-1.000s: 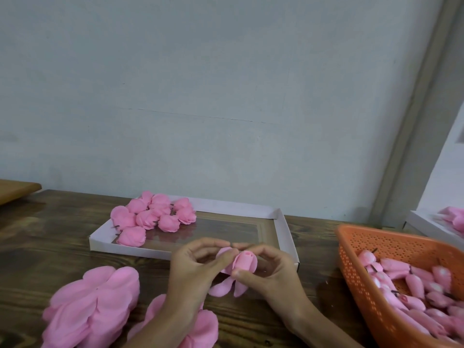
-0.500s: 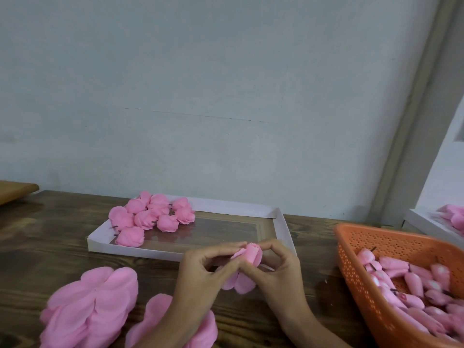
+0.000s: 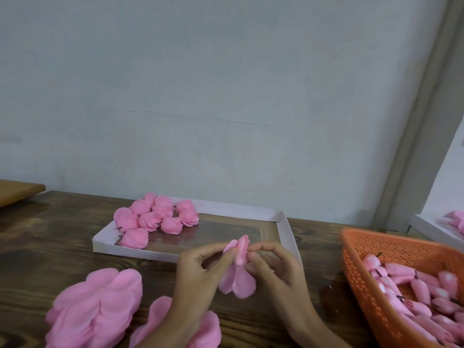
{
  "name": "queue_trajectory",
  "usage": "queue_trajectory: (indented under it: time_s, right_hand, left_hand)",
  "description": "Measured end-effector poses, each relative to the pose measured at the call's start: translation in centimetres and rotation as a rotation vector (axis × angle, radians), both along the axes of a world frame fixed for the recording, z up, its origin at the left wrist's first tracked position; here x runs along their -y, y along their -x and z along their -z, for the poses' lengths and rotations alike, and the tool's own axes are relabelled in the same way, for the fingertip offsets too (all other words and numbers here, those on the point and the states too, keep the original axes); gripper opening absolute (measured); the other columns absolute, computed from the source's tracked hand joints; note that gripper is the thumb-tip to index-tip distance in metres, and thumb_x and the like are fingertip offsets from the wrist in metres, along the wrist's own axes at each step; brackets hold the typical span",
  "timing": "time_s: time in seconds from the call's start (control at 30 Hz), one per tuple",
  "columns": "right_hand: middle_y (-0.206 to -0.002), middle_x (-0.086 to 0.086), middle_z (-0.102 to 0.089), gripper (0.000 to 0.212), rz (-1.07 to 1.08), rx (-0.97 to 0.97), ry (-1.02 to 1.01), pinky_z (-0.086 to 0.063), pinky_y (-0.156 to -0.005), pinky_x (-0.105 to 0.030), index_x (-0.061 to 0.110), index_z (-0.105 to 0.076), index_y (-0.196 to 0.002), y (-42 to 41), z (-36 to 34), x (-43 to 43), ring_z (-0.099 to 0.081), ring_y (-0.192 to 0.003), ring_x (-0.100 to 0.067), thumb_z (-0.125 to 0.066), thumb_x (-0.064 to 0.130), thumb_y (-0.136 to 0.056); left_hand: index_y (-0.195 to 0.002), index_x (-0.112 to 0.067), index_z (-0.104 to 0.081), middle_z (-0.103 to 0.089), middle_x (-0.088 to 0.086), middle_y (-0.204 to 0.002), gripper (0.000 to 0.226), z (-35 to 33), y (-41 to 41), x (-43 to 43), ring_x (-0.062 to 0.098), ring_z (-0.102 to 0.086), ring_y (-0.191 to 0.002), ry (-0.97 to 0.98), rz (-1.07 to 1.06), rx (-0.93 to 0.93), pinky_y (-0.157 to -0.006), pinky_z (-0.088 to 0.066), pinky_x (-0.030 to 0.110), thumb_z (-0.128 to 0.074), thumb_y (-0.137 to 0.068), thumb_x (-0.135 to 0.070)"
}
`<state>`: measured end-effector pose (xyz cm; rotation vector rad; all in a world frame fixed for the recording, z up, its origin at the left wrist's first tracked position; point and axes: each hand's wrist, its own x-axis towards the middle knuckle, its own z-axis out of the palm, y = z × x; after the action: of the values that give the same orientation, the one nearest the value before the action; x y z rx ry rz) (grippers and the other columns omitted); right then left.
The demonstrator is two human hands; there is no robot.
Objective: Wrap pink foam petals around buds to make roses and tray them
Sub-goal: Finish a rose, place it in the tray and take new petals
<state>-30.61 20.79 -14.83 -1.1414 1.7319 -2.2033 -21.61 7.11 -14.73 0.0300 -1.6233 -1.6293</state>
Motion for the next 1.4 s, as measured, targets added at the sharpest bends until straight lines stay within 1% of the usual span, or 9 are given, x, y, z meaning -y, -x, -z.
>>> queue_trajectory:
  time_s: [0.13, 0.27, 0.4, 0.57, 0.7, 0.87, 1.07, 1.23, 1.4]
  right_hand:
    - [-0.117, -0.011, -0.075, 0.012, -0.028, 0.043, 0.026, -0.063, -0.085, -0.038, 0.003, -0.079, -0.095, 1.1, -0.3, -0.4, -0.075, -0.108, -0.035, -0.08, 0.005, -0.083]
    - [-0.114, -0.011, -0.079, 0.034, -0.066, 0.063, -0.039, -0.063, -0.086, -0.035, 0.018, -0.079, -0.111, 1.1, -0.3, -0.4, -0.078, -0.1, -0.033, -0.086, 0.007, -0.08]
    - [-0.106, -0.011, -0.081, 0.035, -0.075, 0.02, -0.06, -0.061, -0.087, -0.029, 0.021, -0.081, -0.11, 0.9, -0.1, -0.3, -0.079, -0.099, -0.027, -0.083, -0.001, -0.082]
    - [-0.104, -0.014, -0.081, 0.028, -0.083, 0.026, -0.056, -0.06, -0.087, -0.026, 0.005, -0.075, -0.107, 0.9, 0.0, -0.3, -0.077, -0.101, -0.028, -0.083, 0.0, -0.081]
    - [-0.109, -0.013, -0.08, 0.032, -0.057, 0.114, -0.012, -0.06, -0.09, -0.027, -0.001, -0.069, -0.112, 1.5, -0.2, -0.5, -0.076, -0.108, -0.027, -0.081, 0.005, -0.083]
    - [-0.116, -0.017, -0.077, 0.023, -0.098, 0.197, -0.018, -0.059, -0.097, -0.046, 0.003, -0.07, -0.115, 1.9, 0.0, -0.6, -0.074, -0.112, -0.036, -0.073, 0.001, -0.092]
    - [-0.114, -0.021, -0.075, 0.035, -0.15, 0.253, -0.019, -0.059, -0.085, -0.03, 0.002, -0.071, -0.113, 1.5, -0.1, -0.4, -0.074, -0.109, -0.032, -0.078, 0.015, -0.082]
    - [-0.112, -0.024, -0.074, 0.015, -0.199, 0.341, -0.01, -0.06, -0.086, -0.03, 0.002, -0.072, -0.11, 1.6, 0.0, -0.4, -0.074, -0.108, -0.033, -0.064, 0.001, -0.097]
    - [-0.112, -0.018, -0.076, 0.034, -0.192, 0.257, -0.048, -0.059, -0.087, -0.029, 0.009, -0.075, -0.109, 1.3, -0.5, -0.5, -0.074, -0.108, -0.028, -0.078, 0.024, -0.078]
  left_hand:
    - [-0.097, -0.026, -0.086, -0.082, 0.003, -0.099, 0.013, -0.2, 0.2, 0.4, 0.019, -0.077, -0.099, 0.004, 0.053, 0.003, -0.084, -0.058, 0.023, -0.078, -0.087, -0.03]
    - [-0.094, -0.027, -0.086, -0.079, 0.003, -0.097, 0.019, -0.2, 0.2, 0.6, 0.02, -0.075, -0.095, 0.019, 0.028, 0.014, -0.082, -0.058, 0.025, -0.077, -0.082, -0.04]
    - [-0.099, -0.026, -0.085, -0.082, 0.006, -0.1, 0.021, -0.1, 0.1, 0.5, 0.021, -0.078, -0.096, -0.053, 0.054, 0.027, -0.079, -0.06, 0.023, -0.09, -0.079, -0.031]
    - [-0.097, -0.017, -0.082, -0.082, 0.007, -0.098, 0.023, -0.2, 0.0, 0.5, 0.024, -0.078, -0.097, -0.105, 0.025, 0.052, -0.085, -0.062, 0.032, -0.084, -0.074, -0.023]
    - [-0.111, -0.02, -0.077, -0.08, -0.004, -0.103, 0.028, -0.6, -0.3, 0.6, 0.007, -0.075, -0.098, -0.13, 0.042, 0.114, -0.078, -0.055, 0.014, -0.083, -0.086, -0.03]
    - [-0.104, -0.017, -0.078, -0.082, 0.0, -0.095, 0.03, 0.2, 0.2, 1.3, 0.013, -0.077, -0.095, -0.1, 0.016, 0.288, -0.078, -0.055, 0.018, -0.084, -0.081, 0.001]
    - [-0.097, -0.015, -0.08, -0.081, 0.011, -0.091, 0.026, 0.7, 0.4, 1.9, 0.026, -0.079, -0.091, -0.302, 0.014, 0.271, -0.069, -0.059, 0.023, -0.086, -0.078, 0.002]
    - [-0.099, -0.03, -0.079, -0.082, 0.007, -0.094, 0.039, 0.3, 0.2, 1.5, 0.028, -0.078, -0.094, -0.207, 0.043, 0.301, -0.086, -0.061, 0.039, -0.093, -0.066, -0.019]
    - [-0.098, -0.013, -0.078, -0.082, 0.009, -0.091, 0.028, 0.3, 0.1, 1.4, 0.023, -0.079, -0.09, -0.275, -0.019, 0.268, -0.073, -0.06, 0.029, -0.089, -0.074, -0.004]
